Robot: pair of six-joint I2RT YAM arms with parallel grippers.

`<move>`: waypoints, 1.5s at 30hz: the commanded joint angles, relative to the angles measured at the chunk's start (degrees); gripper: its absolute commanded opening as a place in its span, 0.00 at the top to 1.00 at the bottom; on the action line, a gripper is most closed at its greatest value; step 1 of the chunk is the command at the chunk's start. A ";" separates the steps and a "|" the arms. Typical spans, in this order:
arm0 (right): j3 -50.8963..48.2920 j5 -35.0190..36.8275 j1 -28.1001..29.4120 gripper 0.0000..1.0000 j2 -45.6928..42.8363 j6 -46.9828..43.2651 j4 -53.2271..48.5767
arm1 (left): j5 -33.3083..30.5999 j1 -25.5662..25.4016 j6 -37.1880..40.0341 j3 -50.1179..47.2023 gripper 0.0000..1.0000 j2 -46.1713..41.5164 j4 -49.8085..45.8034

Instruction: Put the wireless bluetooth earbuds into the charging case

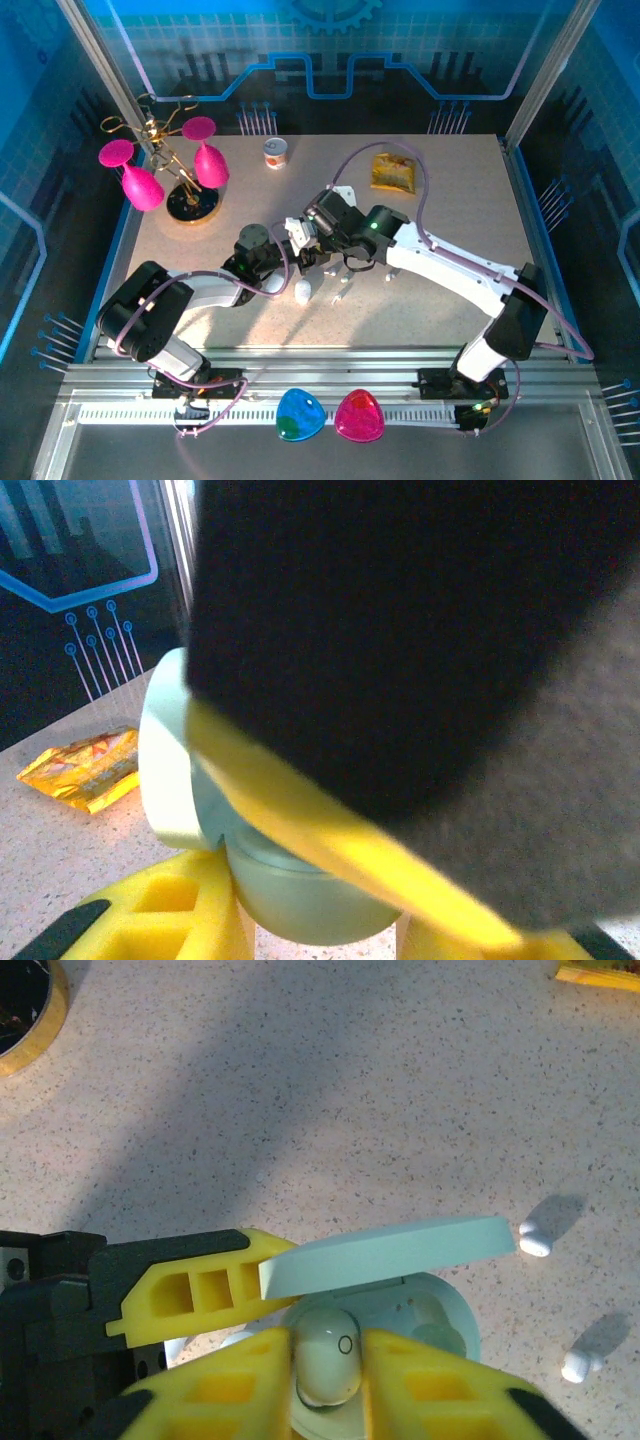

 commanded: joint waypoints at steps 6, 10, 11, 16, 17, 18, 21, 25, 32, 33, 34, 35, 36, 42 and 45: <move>-5.28 -0.46 -1.18 0.65 -7.65 -1.41 5.49 | 0.25 -0.67 -0.79 1.88 0.81 0.20 4.72; -7.81 -2.38 -1.77 0.63 -10.32 -2.43 8.11 | 0.37 -0.68 -1.01 1.54 0.81 0.34 5.60; -8.70 -2.69 -1.89 0.63 -11.16 -2.80 9.04 | 0.38 -0.68 -0.97 1.43 0.81 0.33 5.68; -14.83 -7.53 -3.54 0.64 -15.33 -5.29 15.67 | 0.77 -0.65 -0.62 0.95 0.81 0.05 6.01; -15.70 -9.10 -4.30 0.69 -15.83 -5.05 16.71 | 0.93 -0.70 -0.55 0.90 0.81 -0.04 6.07; -16.28 -10.56 -5.00 0.76 -15.98 -4.63 17.34 | 1.17 -0.66 -0.48 0.81 0.81 -0.17 6.00; -16.54 -13.23 -6.11 0.88 -15.56 -4.47 18.10 | 1.77 -0.64 -0.10 0.59 0.81 -0.33 6.14; -15.64 -14.66 -6.24 0.94 -14.23 -5.70 18.40 | 2.03 -0.66 0.43 0.15 0.81 -0.36 6.48; -15.46 -16.17 -6.47 0.96 -12.00 -6.38 18.83 | 2.57 -0.73 0.42 -0.07 0.81 -1.02 6.72; -15.39 -16.65 -6.54 0.97 -11.68 -6.38 18.75 | 2.56 -0.68 0.52 -0.07 0.81 -1.14 6.58; -15.33 -16.88 -6.56 0.97 -11.60 -6.34 18.70 | 2.65 -0.66 0.47 0.01 0.81 -1.28 6.44; -15.21 -17.15 -6.58 0.96 -11.64 -6.36 18.66 | 2.57 -0.74 0.69 0.09 0.81 -1.35 6.22; -15.20 -17.26 -6.58 0.96 -11.91 -6.33 18.67 | 2.48 -0.69 0.94 0.10 0.81 -1.44 5.98; -15.55 -14.10 -6.55 0.85 -14.79 -6.60 18.44 | 1.73 -0.58 1.87 -0.33 0.80 -1.02 6.03; -15.60 -12.78 -6.56 0.78 -15.19 -6.35 18.13 | 1.49 -0.61 2.11 -0.51 0.80 -0.94 6.21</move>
